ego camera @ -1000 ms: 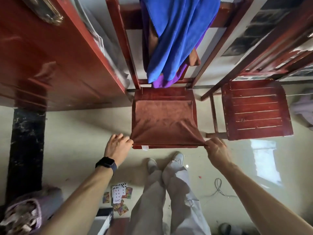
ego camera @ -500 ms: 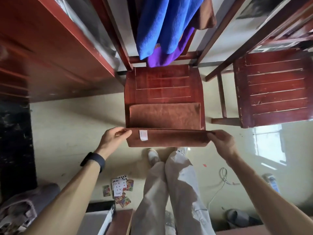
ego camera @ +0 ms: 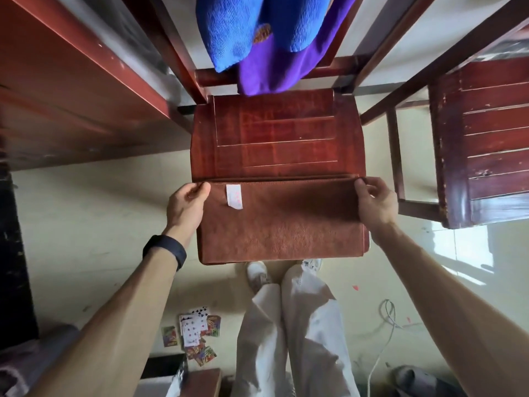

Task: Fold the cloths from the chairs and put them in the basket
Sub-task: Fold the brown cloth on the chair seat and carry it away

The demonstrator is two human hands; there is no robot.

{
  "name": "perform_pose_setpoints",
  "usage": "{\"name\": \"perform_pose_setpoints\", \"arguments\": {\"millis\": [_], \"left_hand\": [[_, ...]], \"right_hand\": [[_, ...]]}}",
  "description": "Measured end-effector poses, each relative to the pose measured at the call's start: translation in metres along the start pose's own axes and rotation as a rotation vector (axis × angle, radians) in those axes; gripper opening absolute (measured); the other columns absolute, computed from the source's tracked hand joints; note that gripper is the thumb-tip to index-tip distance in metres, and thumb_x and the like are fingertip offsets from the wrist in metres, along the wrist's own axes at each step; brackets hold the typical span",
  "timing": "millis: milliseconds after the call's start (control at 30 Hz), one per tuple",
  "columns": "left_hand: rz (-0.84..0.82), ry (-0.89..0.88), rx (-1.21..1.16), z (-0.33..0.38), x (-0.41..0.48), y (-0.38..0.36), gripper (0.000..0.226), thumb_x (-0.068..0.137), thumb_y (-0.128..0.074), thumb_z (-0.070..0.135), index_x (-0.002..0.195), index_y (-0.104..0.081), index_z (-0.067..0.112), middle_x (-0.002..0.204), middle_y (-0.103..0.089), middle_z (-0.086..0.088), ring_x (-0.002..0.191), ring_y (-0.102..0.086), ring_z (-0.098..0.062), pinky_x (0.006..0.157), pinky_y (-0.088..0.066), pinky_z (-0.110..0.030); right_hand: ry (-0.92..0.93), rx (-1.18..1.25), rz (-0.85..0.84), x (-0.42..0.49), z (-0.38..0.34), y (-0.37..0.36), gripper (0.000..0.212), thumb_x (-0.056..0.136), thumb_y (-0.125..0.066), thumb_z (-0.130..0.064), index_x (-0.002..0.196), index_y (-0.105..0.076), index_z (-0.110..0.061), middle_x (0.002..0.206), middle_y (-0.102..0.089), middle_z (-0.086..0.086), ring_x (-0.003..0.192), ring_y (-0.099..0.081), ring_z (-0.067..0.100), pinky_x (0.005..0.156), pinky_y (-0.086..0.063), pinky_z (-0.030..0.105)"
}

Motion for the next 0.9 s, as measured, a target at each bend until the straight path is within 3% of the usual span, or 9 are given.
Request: {"name": "perform_pose_setpoints", "arguments": {"millis": [100, 267, 400, 500, 667, 767, 833, 900], "left_hand": [[0.065, -0.039, 0.091, 0.001, 0.009, 0.000, 0.018, 0.089, -0.068, 0.042, 0.094, -0.066, 0.025, 0.088, -0.067, 0.008, 0.092, -0.065, -0.019, 0.087, -0.051, -0.033], [0.128, -0.009, 0.160, 0.000, 0.015, 0.000, 0.031, 0.093, -0.064, 0.040, 0.110, -0.069, 0.015, 0.098, -0.066, 0.005, 0.099, -0.063, -0.021, 0.093, -0.050, -0.033], [0.181, -0.017, 0.234, 0.006, 0.021, -0.002, 0.028, 0.094, -0.062, 0.038, 0.106, -0.070, 0.013, 0.093, -0.066, 0.001, 0.093, -0.060, -0.023, 0.080, -0.043, -0.026], [0.226, -0.072, 0.327, 0.016, 0.017, -0.003, 0.028, 0.095, -0.059, 0.038, 0.106, -0.069, 0.014, 0.102, -0.071, -0.007, 0.094, -0.061, -0.027, 0.079, -0.039, -0.024], [0.283, -0.178, 0.564, 0.029, 0.005, -0.006, 0.030, 0.097, -0.050, 0.046, 0.111, -0.059, 0.021, 0.100, -0.072, -0.010, 0.095, -0.064, -0.037, 0.071, -0.045, -0.035], [0.350, -0.316, 0.705, 0.044, -0.006, -0.007, 0.035, 0.096, -0.049, 0.049, 0.115, -0.051, 0.020, 0.105, -0.066, -0.012, 0.095, -0.061, -0.039, 0.066, -0.041, -0.039], [0.409, -0.477, 0.803, 0.054, -0.021, -0.011, 0.044, 0.094, -0.050, 0.051, 0.123, -0.051, 0.018, 0.118, -0.058, -0.013, 0.103, -0.054, -0.036, 0.076, -0.043, -0.044], [0.418, -0.695, 0.882, 0.058, -0.047, -0.030, 0.048, 0.094, -0.050, 0.051, 0.128, -0.052, 0.018, 0.130, -0.053, -0.011, 0.107, -0.051, -0.034, 0.086, -0.040, -0.045]], "right_hand": [[-0.025, -0.015, -0.004, 0.005, 0.003, -0.005, 0.021, 0.097, -0.060, -0.040, 0.111, -0.067, -0.027, 0.094, -0.066, -0.006, 0.092, -0.062, 0.019, 0.088, -0.049, 0.032], [-0.025, -0.061, 0.013, 0.010, 0.000, -0.008, 0.025, 0.098, -0.058, -0.041, 0.114, -0.069, -0.025, 0.096, -0.064, -0.004, 0.095, -0.061, 0.022, 0.086, -0.045, 0.029], [0.014, -0.122, 0.046, 0.013, -0.009, -0.009, 0.028, 0.099, -0.056, -0.038, 0.112, -0.070, -0.019, 0.092, -0.063, -0.003, 0.100, -0.063, 0.026, 0.088, -0.042, 0.028], [0.072, -0.177, 0.083, 0.011, -0.017, -0.010, 0.027, 0.100, -0.054, -0.035, 0.109, -0.069, -0.014, 0.097, -0.070, 0.005, 0.103, -0.064, 0.033, 0.090, -0.042, 0.030], [0.179, -0.227, 0.147, 0.004, -0.023, -0.010, 0.025, 0.101, -0.052, -0.028, 0.106, -0.064, -0.007, 0.104, -0.065, 0.014, 0.104, -0.058, 0.038, 0.093, -0.039, 0.036], [0.188, -0.195, 0.158, 0.000, -0.025, -0.011, 0.028, 0.099, -0.053, -0.028, 0.118, -0.057, -0.007, 0.115, -0.060, 0.013, 0.112, -0.055, 0.038, 0.098, -0.038, 0.039], [0.226, -0.283, 0.243, -0.012, -0.029, -0.006, 0.039, 0.098, -0.052, -0.029, 0.132, -0.053, -0.008, 0.131, -0.053, 0.016, 0.122, -0.047, 0.039, 0.104, -0.033, 0.044], [0.406, -0.433, 0.281, -0.040, -0.048, -0.013, 0.046, 0.097, -0.053, -0.030, 0.140, -0.049, -0.013, 0.147, -0.044, 0.014, 0.130, -0.041, 0.037, 0.105, -0.032, 0.049]]}}
Point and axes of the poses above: each hand's wrist, its own x-axis towards the middle knuckle, its own y-axis out of the back of the hand, z = x × y, the point moved 10 cm from there along x, towards the middle knuckle
